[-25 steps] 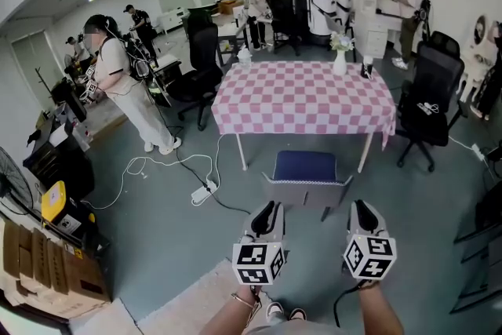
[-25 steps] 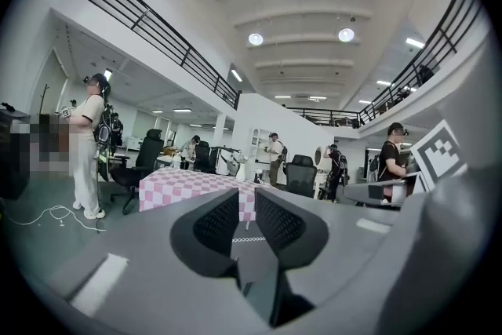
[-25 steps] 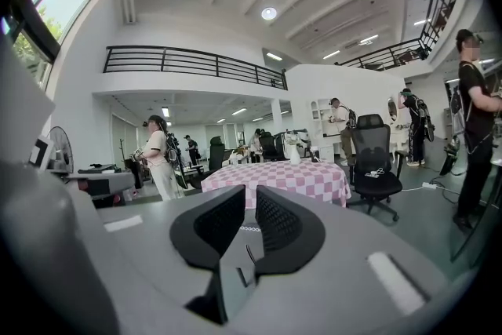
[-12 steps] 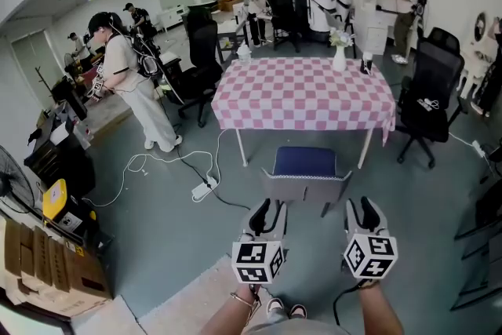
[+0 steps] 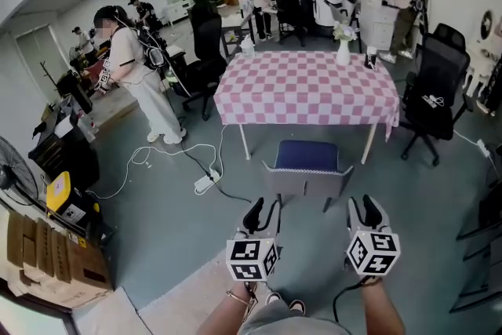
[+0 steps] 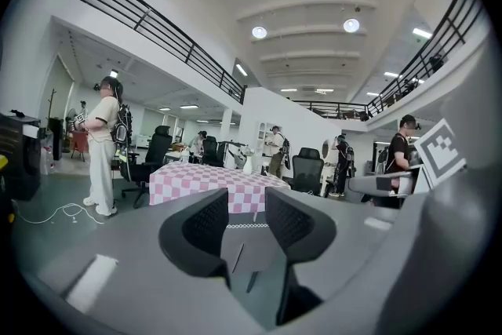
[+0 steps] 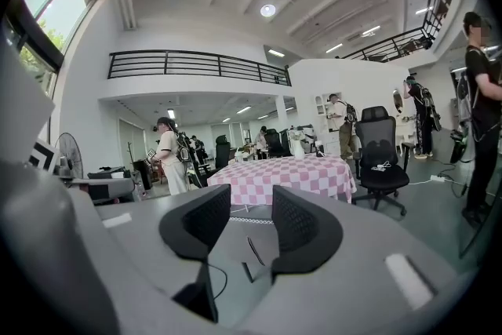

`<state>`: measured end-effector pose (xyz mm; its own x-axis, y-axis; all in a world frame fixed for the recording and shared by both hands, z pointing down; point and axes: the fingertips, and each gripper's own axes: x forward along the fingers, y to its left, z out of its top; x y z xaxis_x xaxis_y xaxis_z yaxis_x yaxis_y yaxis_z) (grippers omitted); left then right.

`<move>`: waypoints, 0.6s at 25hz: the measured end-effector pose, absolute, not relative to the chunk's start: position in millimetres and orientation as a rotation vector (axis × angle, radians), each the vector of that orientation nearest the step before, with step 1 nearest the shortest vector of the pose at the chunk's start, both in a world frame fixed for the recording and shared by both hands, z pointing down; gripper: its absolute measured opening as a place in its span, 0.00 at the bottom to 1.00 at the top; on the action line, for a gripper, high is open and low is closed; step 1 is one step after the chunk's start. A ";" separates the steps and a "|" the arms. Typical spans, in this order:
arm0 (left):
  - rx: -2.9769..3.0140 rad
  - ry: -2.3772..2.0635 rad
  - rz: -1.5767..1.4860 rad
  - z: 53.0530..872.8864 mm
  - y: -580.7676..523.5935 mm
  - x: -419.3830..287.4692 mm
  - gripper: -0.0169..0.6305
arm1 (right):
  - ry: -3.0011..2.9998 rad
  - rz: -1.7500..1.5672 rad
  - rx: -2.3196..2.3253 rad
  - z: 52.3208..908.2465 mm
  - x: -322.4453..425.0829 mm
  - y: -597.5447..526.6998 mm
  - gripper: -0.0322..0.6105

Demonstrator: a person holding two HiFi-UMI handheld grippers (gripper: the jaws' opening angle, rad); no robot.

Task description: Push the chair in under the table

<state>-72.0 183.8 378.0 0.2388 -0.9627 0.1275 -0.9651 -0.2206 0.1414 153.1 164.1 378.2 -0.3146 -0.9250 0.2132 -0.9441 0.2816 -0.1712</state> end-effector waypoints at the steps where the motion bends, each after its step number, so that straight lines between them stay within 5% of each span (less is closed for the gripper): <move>1: 2.315 -1.833 0.018 378.0 183.0 -71.4 0.25 | -2.460 0.415 1.792 379.4 154.6 161.4 0.28; 15: 2.314 -1.854 -0.030 386.1 109.0 -78.0 0.24 | -2.458 0.419 1.777 394.9 150.7 98.6 0.28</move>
